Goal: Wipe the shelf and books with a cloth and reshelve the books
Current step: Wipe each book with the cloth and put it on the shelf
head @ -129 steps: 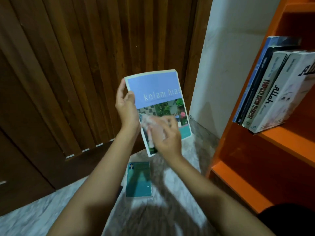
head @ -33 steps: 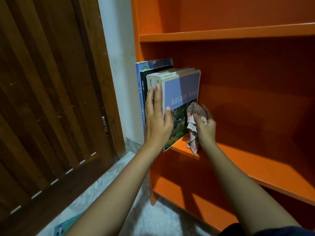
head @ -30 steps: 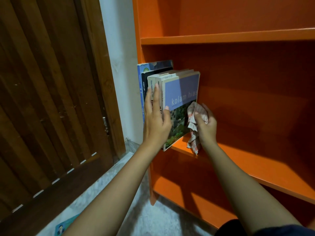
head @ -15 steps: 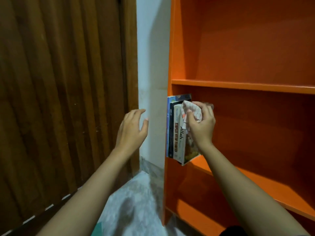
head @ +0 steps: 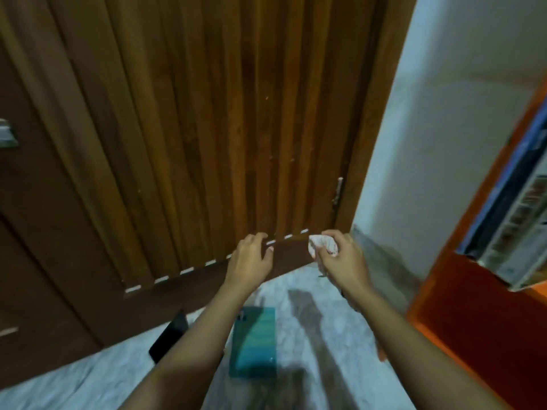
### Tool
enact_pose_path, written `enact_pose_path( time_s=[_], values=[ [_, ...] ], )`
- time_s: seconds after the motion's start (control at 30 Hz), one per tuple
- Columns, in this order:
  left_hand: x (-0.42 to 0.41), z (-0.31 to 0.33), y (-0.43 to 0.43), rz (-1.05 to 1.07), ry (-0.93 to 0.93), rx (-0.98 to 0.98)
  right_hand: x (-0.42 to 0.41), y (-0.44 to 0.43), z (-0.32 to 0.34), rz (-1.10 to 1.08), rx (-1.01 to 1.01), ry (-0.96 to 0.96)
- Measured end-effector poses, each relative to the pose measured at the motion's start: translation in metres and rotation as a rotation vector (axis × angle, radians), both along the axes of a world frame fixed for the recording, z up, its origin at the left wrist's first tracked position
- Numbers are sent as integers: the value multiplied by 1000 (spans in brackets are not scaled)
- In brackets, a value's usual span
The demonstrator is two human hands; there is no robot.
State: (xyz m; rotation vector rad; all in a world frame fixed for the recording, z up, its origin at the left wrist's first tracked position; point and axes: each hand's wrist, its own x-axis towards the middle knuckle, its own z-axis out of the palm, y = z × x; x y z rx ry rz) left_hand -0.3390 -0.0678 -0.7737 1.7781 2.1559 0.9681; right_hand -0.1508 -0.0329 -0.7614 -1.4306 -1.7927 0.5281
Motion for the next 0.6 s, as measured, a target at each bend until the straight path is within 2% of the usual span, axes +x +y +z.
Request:
enact_pose_path(
  time_s=[0.13, 0.23, 0.37, 0.5, 0.6],
  values=[
    [-32, -91, 10, 41, -41, -222, -26, 14, -88, 76, -242, -48],
    [-45, -155, 10, 74, -108, -313, -39, 22, -146, 156, -485, -55],
    [-53, -224, 6, 139, -172, -471, -50, 22, -208, 198, -586, -166],
    [-59, -279, -2, 149, -222, -596, -57, 17, -249, 238, -703, -141],
    [-60, -309, -10, 152, -293, -632, -64, 15, -275, 224, -875, -99]
  ],
)
